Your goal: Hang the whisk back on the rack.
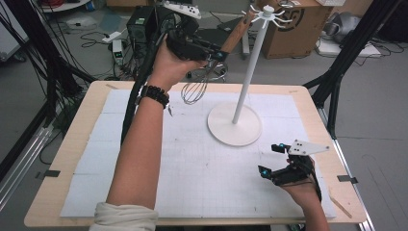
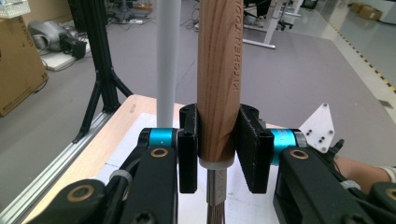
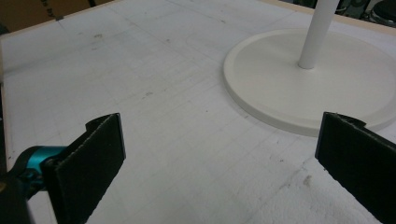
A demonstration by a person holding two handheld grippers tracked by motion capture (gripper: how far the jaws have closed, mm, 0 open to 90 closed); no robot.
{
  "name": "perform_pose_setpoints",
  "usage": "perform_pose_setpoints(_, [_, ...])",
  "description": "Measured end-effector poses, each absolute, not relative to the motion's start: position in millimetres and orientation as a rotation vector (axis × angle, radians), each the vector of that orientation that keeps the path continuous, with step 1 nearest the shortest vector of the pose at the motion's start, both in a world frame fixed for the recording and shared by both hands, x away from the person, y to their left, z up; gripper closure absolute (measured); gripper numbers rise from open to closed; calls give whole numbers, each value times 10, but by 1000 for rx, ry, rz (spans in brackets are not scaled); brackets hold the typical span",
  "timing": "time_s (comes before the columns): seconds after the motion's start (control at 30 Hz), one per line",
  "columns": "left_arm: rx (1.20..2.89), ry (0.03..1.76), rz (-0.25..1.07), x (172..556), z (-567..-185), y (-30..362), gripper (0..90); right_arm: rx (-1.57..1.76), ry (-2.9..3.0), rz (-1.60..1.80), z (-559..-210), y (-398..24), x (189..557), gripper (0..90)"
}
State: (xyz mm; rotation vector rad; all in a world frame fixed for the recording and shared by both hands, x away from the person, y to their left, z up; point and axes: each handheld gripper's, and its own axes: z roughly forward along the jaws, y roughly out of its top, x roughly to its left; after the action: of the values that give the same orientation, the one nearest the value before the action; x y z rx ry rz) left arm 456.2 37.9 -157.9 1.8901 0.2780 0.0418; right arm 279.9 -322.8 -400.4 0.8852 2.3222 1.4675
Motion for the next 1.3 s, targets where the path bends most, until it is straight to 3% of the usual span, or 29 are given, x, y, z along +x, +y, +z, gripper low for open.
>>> perform_pose_setpoints(0.9, [1963,339,-1,4645,-1772,-144,701,874,2314,1492,-3984,-3244,2783,5])
perform_pose_setpoints(1.3, [1982,381,-4,4594,-1917,-1,414,867,2301,1504,-3954,-3259,2769,5])
